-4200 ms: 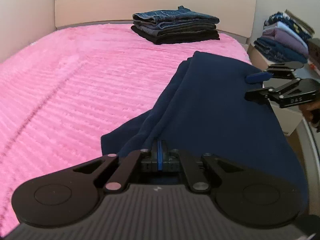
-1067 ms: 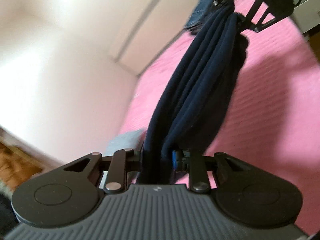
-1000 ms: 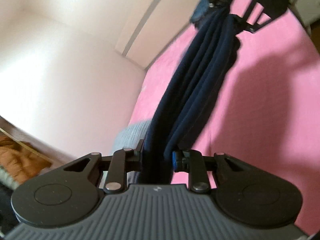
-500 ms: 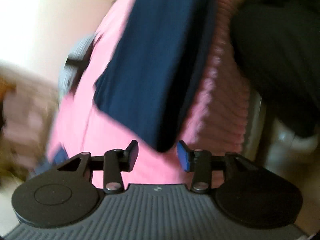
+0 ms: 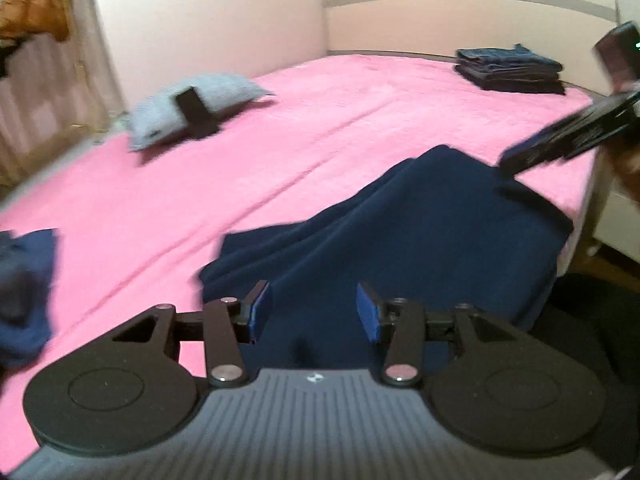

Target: Fold clothes

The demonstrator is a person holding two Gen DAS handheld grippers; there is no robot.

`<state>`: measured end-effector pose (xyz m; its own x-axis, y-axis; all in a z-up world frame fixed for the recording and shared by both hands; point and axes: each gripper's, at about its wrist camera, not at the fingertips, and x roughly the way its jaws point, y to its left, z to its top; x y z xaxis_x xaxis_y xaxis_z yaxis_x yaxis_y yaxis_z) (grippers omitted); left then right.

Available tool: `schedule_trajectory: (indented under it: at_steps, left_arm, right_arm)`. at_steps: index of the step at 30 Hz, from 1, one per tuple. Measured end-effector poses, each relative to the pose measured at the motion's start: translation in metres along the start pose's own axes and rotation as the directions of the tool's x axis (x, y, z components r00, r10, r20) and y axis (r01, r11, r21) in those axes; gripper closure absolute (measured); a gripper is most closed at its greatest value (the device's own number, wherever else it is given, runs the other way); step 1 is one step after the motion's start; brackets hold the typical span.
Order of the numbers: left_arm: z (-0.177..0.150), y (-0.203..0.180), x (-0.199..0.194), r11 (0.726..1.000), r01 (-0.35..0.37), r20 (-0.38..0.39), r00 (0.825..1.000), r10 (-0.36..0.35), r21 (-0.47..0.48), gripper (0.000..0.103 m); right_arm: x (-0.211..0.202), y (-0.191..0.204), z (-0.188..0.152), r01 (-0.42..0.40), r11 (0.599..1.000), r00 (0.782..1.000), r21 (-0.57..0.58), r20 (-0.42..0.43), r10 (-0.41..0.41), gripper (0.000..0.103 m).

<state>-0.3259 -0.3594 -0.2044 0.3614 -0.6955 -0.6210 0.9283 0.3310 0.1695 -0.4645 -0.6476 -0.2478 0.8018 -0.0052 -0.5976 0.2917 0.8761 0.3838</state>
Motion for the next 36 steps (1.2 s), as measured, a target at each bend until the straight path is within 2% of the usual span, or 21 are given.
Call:
schedule_trajectory:
  at_steps: [1,2,3,5,7,9,10,12,13,14,17,19,20,25,28,32,35,36]
  left_arm:
    - [0.004,-0.001,0.014,1.0,0.02,-0.009,1.0,-0.02,0.005,0.061]
    - [0.008,-0.003,0.027,0.999,0.041,-0.018,0.999,-0.04,0.01,0.061]
    - [0.008,-0.002,0.041,0.998,0.059,-0.035,0.998,-0.058,0.009,0.062]
    - [0.014,-0.004,0.056,0.997,0.064,-0.046,0.997,-0.063,0.029,0.066]
    - [0.021,-0.008,0.057,0.997,0.064,0.003,0.998,-0.064,0.046,0.066]
    - [0.025,-0.01,0.064,0.996,0.076,0.016,0.997,-0.076,0.035,0.066]
    - [0.025,-0.01,0.072,0.996,0.08,-0.002,0.997,-0.08,0.031,0.066]
    - [0.022,-0.013,0.09,0.996,0.086,-0.05,0.995,-0.084,0.028,0.065]
    - [0.022,-0.014,0.092,0.996,0.085,-0.055,0.995,-0.083,0.026,0.065]
    - [0.023,-0.014,0.092,0.996,0.083,-0.057,0.995,-0.082,0.024,0.065]
    - [0.029,-0.011,0.083,0.996,0.088,-0.029,0.996,-0.088,0.014,0.066]
    - [0.036,-0.008,0.089,0.995,0.096,-0.031,0.995,-0.096,0.011,0.066]
    - [0.038,-0.006,0.095,0.995,0.099,-0.036,0.994,-0.099,0.012,0.065]
    - [0.042,-0.009,0.13,0.994,0.1,-0.108,0.99,-0.094,0.05,0.064]
    - [0.044,-0.012,0.139,0.994,0.088,-0.119,0.99,-0.08,0.059,0.063]
    - [0.048,-0.002,0.12,0.995,0.093,-0.111,0.99,-0.09,0.028,0.063]
    - [0.035,0.005,0.076,0.997,0.075,-0.07,0.995,-0.075,0.003,0.065]
    - [0.024,0.006,0.064,0.997,0.075,-0.073,0.994,-0.076,-0.016,0.065]
  right_arm:
    - [-0.001,-0.011,0.001,-0.021,0.999,1.0,0.05,-0.011,0.022,0.051]
    - [0.002,-0.015,0.001,-0.037,0.995,0.999,0.089,-0.017,0.038,0.075]
    - [0.0,-0.021,0.004,-0.046,0.994,0.999,0.096,-0.018,0.048,0.084]
    - [-0.014,-0.027,0.009,-0.06,0.995,0.998,0.082,0.003,0.06,0.088]
    - [-0.034,-0.028,0.014,-0.067,0.997,0.997,0.041,0.043,0.065,0.088]
    - [-0.027,-0.041,0.009,-0.009,0.999,1.0,0.044,0.025,0.007,0.088]
    - [-0.018,-0.051,0.003,0.006,0.998,1.0,0.069,-0.007,-0.006,0.088]
    - [-0.009,-0.07,-0.007,-0.02,0.989,1.0,0.147,0.008,0.02,0.074]
    - [-0.01,-0.071,-0.006,-0.014,0.988,1.0,0.152,0.011,0.013,0.069]
    - [-0.014,-0.068,-0.004,0.015,0.991,1.0,0.129,0.016,-0.017,0.06]
    - [-0.034,-0.047,0.002,0.104,0.995,0.989,0.011,0.105,-0.104,0.059]
    - [-0.042,-0.03,0.002,0.117,0.991,0.979,-0.072,0.175,-0.103,0.059]
    - [-0.04,-0.023,0.002,0.082,0.991,0.981,-0.11,0.187,-0.06,0.059]
    - [0.003,-0.044,-0.008,0.047,0.994,0.996,-0.1,0.074,-0.04,0.06]
    - [0.016,-0.055,-0.01,0.028,0.997,0.999,-0.069,0.023,-0.026,0.059]
    - [-0.015,-0.028,-0.011,0.062,0.984,0.997,-0.165,0.064,-0.052,0.058]
    - [-0.043,-0.012,-0.035,0.056,0.973,0.99,-0.222,0.138,-0.025,0.058]
    - [-0.046,-0.01,-0.048,0.047,0.973,0.991,-0.228,0.134,-0.016,0.058]
